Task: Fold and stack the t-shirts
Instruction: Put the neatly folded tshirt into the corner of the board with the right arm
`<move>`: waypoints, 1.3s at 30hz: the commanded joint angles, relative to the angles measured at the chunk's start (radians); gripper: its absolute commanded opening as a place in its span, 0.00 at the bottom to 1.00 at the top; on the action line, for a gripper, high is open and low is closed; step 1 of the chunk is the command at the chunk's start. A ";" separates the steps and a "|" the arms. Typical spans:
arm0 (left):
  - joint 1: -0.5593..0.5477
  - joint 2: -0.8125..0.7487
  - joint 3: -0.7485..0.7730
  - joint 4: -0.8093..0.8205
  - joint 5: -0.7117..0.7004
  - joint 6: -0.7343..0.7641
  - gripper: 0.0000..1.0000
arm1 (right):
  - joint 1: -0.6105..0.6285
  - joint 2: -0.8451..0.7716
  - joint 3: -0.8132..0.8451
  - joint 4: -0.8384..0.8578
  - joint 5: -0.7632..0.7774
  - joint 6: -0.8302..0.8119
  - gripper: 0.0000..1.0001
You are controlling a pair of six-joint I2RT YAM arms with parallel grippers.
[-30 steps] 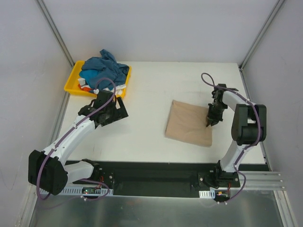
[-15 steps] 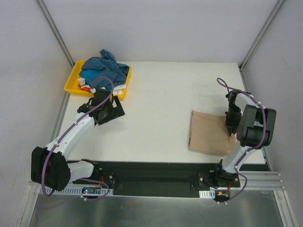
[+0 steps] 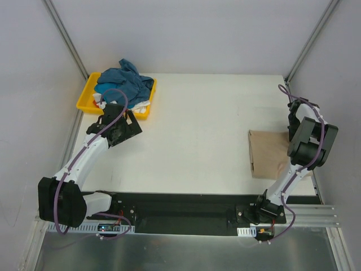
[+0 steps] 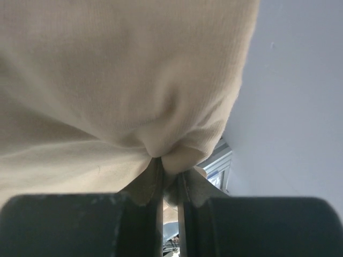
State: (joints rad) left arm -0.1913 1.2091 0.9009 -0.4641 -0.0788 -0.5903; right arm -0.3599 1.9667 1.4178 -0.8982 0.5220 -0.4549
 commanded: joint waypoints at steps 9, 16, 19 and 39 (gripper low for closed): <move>0.018 -0.036 0.044 0.019 0.042 0.006 0.99 | -0.021 -0.040 0.030 -0.036 -0.036 0.001 0.51; 0.018 -0.097 0.067 0.015 0.077 -0.016 0.99 | 0.015 -0.190 0.064 -0.045 -0.126 0.048 0.97; 0.016 -0.121 0.075 0.013 0.120 -0.022 0.99 | 0.093 -0.314 0.050 0.016 -0.189 0.047 0.97; 0.018 -0.286 -0.089 -0.096 0.107 -0.075 0.99 | 0.493 -0.989 -0.531 0.586 -0.728 0.340 0.97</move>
State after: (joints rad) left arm -0.1814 0.9588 0.8371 -0.5377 0.0689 -0.6453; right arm 0.1127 1.0508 0.9649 -0.4625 -0.0551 -0.2123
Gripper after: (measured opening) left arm 0.993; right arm 0.966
